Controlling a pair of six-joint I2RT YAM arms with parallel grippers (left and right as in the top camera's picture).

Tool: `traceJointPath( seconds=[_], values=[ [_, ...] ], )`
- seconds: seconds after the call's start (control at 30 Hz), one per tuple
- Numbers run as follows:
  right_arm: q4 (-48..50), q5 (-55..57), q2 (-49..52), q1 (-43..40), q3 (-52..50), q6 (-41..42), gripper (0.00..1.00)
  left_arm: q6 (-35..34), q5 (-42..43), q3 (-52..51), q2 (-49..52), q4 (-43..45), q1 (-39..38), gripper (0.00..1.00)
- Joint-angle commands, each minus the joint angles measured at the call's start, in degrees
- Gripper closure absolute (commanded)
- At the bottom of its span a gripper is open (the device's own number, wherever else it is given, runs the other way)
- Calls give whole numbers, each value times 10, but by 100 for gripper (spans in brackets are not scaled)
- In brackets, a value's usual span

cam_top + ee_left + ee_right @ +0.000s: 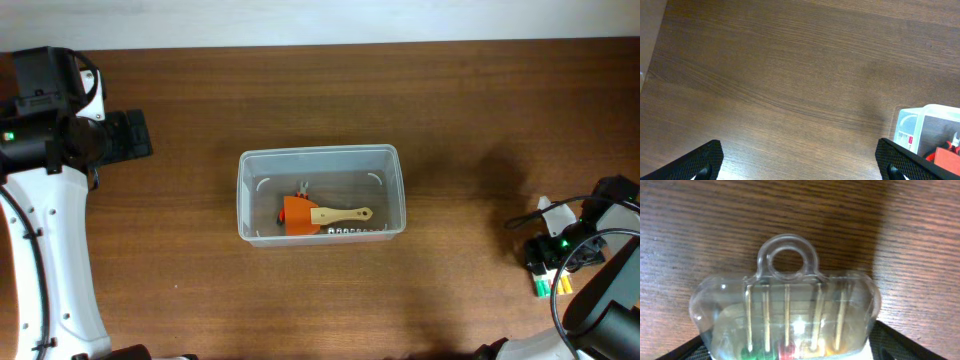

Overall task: Pack container
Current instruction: 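Grasp the clear screwdriver set case by its top with the right gripper, then lift the screwdriver set and lower it into the box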

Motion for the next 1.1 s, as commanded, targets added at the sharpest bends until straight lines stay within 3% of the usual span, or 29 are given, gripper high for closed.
traceJointPath(
  seconds=[0.0, 0.37, 0.53, 0.63, 1.07],
  values=[
    [-4, -6, 3, 4, -2, 0, 24, 5, -9, -2, -7, -3, -1, 1],
    [-4, -14, 3, 4, -1, 0, 46, 5, -9, -2, -7, -6, -1, 1],
    [-2, -15, 3, 4, 1, 0, 66, 5, -11, -2, -7, -6, -1, 1],
    [-3, -16, 3, 5, 8, 5, 71, 5, -13, -2, -7, -6, -1, 1],
    [-14, -34, -1, 25, 56, 20, 79, 14, -17, -2, -7, -6, -1, 1]
  ],
)
